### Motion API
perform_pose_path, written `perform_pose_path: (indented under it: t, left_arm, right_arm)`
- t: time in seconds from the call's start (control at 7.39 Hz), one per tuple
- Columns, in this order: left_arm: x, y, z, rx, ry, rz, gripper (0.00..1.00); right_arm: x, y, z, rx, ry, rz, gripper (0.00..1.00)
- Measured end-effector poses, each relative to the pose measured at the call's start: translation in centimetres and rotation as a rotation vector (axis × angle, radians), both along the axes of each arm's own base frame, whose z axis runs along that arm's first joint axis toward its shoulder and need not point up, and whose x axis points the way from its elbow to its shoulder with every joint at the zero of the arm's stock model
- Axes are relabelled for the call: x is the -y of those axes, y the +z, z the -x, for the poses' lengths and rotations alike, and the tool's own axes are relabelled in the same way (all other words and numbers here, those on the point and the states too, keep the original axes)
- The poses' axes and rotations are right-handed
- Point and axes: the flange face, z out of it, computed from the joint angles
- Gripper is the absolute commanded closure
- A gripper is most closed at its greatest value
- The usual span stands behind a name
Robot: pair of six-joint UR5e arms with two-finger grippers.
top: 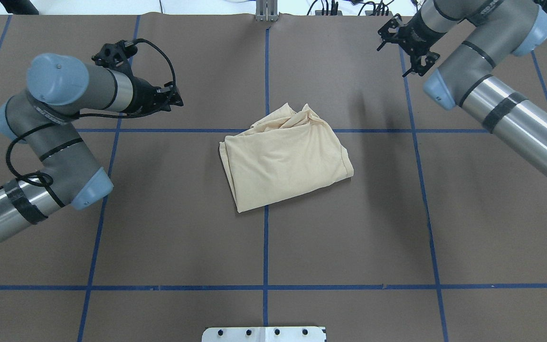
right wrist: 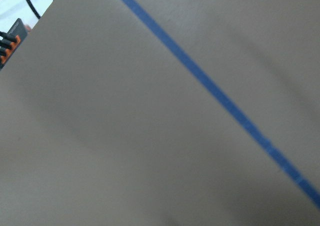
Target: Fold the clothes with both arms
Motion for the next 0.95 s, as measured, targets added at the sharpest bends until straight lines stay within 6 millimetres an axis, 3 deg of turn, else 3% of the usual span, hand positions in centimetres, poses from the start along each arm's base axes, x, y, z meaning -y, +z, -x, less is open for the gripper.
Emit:
perform_pose_path:
  t: [0.27, 0.41, 0.68, 0.81, 0.95]
  left_arm:
    - [0.4, 4.1, 8.3, 0.084, 0.070, -0.114, 0.57]
    - [0.4, 7.0, 13.4, 0.138, 0.112, -0.179, 0.57]
    - [0.2, 13.0, 24.2, 0.253, 0.180, -0.298, 0.77]
    - [-0.3, 15.9, 29.2, 0.317, 0.207, -0.342, 0.59]
    - [-1.1, 18.7, 33.4, 0.382, 0.226, -0.374, 0.01]
  right_arm:
    - [-1.9, 6.8, -9.9, -0.026, -0.067, -0.121, 0.00]
    - [-3.3, 10.0, -15.3, -0.029, -0.099, -0.180, 0.00]
    - [-7.7, 17.5, -24.1, -0.066, -0.189, -0.312, 0.00]
    - [-10.3, 21.3, -27.5, -0.101, -0.258, -0.392, 0.00]
    - [-12.6, 24.5, -30.4, -0.135, -0.340, -0.464, 0.00]
